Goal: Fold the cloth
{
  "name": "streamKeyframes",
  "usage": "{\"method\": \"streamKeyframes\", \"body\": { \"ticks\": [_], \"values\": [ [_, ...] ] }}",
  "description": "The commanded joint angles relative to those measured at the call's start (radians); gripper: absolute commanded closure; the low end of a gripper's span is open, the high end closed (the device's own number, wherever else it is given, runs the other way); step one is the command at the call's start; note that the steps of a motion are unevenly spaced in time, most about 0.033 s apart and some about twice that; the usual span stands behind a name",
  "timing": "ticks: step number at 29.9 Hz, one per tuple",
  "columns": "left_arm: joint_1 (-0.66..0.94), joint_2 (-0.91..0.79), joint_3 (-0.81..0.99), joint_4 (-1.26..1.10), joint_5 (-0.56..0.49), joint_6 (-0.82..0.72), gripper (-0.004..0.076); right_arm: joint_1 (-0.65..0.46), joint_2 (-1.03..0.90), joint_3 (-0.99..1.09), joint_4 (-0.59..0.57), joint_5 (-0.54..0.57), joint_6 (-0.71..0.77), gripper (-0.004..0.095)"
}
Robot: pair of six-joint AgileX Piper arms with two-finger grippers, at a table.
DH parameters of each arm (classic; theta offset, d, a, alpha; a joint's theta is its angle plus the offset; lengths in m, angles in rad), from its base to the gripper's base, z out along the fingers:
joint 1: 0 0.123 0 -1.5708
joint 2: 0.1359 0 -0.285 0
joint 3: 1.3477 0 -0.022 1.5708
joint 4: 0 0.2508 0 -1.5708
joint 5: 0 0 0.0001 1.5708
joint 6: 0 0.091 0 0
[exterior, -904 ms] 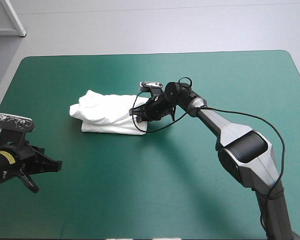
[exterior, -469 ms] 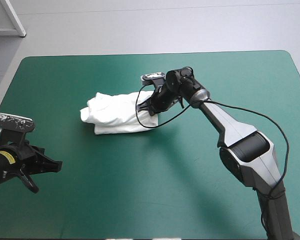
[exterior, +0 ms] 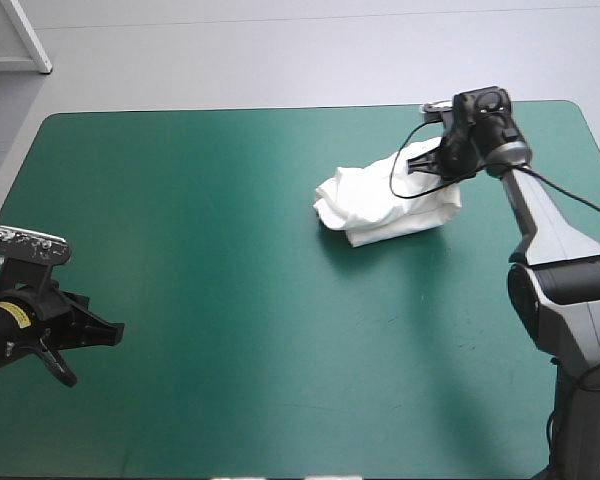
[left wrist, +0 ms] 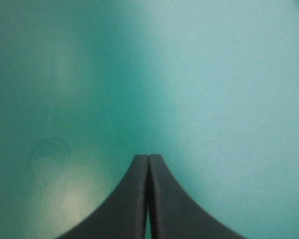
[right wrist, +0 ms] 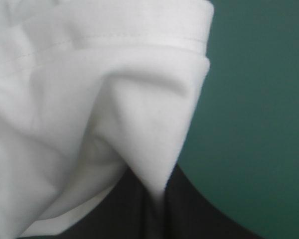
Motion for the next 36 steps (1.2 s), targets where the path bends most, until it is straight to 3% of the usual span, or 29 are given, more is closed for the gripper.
{"method": "streamKeyframes", "body": {
  "ticks": [1,7,12,14,19,20,22,25,27,31,32,33,36],
  "values": [
    [0.0,-0.004,-0.026,-0.002,0.033,-0.003,0.0732,-0.109,-0.076,-0.036,-0.027,0.008,0.007,0.0923],
    [0.0,-0.004,-0.026,-0.002,0.033,-0.003,0.0732,-0.264,-0.076,-0.036,-0.044,0.008,0.0,0.0923],
    [0.0,-0.004,-0.026,-0.002,0.033,-0.003,0.0732,-0.33,-0.073,-0.036,-0.064,0.008,-0.016,0.0886],
    [0.0,-0.004,-0.026,-0.002,0.033,-0.003,0.0732,-0.349,-0.068,-0.036,-0.06,0.008,-0.016,0.0753],
    [0.0,-0.004,-0.026,-0.002,0.033,-0.003,0.0732,-0.377,-0.068,-0.036,0.01,0.008,-0.009,0.0242],
    [0.0,-0.004,-0.026,-0.002,0.033,-0.003,0.0732,-0.377,-0.072,-0.036,0.023,0.008,-0.009,0.0173],
    [0.0,-0.004,-0.026,-0.002,0.033,-0.003,0.0732,-0.379,-0.083,-0.036,0.061,0.008,-0.016,0.0133],
    [0.0,-0.004,-0.026,0.0,0.022,-0.003,0.0732,-0.379,-0.105,-0.036,0.113,0.008,-0.016,0.0197],
    [0.0,-0.004,-0.026,0.0,0.014,-0.002,0.0732,-0.379,-0.128,-0.032,0.169,0.01,-0.016,0.0311],
    [0.0,-0.004,-0.026,0.001,-0.017,0.013,0.0732,-0.364,-0.198,0.027,0.249,0.01,-0.032,0.0716],
    [0.0,-0.004,-0.026,0.001,-0.023,0.018,0.0732,-0.36,-0.223,0.058,0.261,0.01,-0.048,0.0857],
    [0.0,-0.004,-0.026,0.001,-0.031,0.02,0.0732,-0.354,-0.241,0.081,0.266,0.01,-0.061,0.0923],
    [0.0,-0.004,-0.026,0.014,-0.05,0.02,0.0732,-0.323,-0.309,0.17,0.262,0.008,-0.084,0.0927]
  ]
}}
